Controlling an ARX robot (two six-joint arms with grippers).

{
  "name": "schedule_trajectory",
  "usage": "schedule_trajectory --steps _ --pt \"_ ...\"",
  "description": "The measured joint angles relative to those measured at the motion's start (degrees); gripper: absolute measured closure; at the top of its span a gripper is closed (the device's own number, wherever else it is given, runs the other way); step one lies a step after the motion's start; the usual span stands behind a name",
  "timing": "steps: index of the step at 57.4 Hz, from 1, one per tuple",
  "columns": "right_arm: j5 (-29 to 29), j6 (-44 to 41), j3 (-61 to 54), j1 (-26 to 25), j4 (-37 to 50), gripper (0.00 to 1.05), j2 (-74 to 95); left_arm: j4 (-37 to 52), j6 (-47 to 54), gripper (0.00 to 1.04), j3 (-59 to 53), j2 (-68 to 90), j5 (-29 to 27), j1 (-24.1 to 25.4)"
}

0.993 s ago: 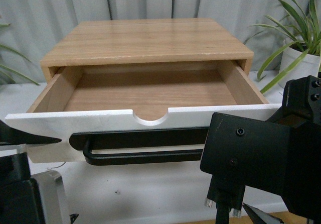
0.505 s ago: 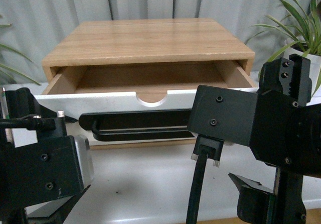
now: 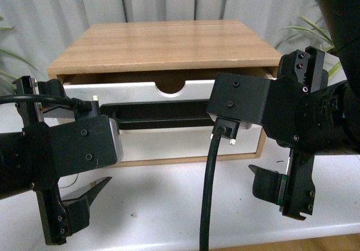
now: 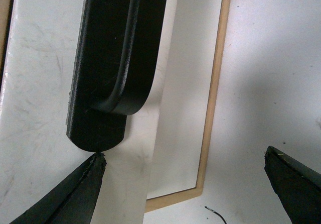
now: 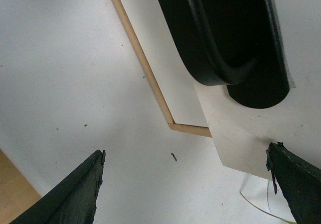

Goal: Close drawer sideways

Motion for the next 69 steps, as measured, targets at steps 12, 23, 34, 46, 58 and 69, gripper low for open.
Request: schedule_trajectory --steps 12,23,34,46,58,69 --pt "-0.50 -0.79 4.00 -1.33 -0.11 0.06 3.39 -0.85 0.42 0.07 3.52 2.58 -0.20 0.13" --pt "-0.57 -1.07 7.54 -2.03 -0.11 0.06 6.34 -1.44 0.48 0.07 5.92 4.20 -0.20 0.15" --pt "-1.11 -1.18 8.92 -2.36 0.31 0.06 8.68 -2.19 0.48 0.07 7.26 4.87 -0.68 0.24" --pt "-1.16 -1.18 10.10 -2.80 0.37 0.06 10.03 -2.16 0.63 0.07 8.44 4.94 -0.68 0.24" --pt "-1.29 -0.66 7.06 -2.78 2.84 0.06 6.97 -0.33 0.22 0.07 4.31 1.79 -0.70 0.31" --pt "-2.25 2.97 -0.70 -2.56 5.31 0.06 -2.58 0.48 -3.89 0.07 -3.26 -7.61 -0.37 0.63"
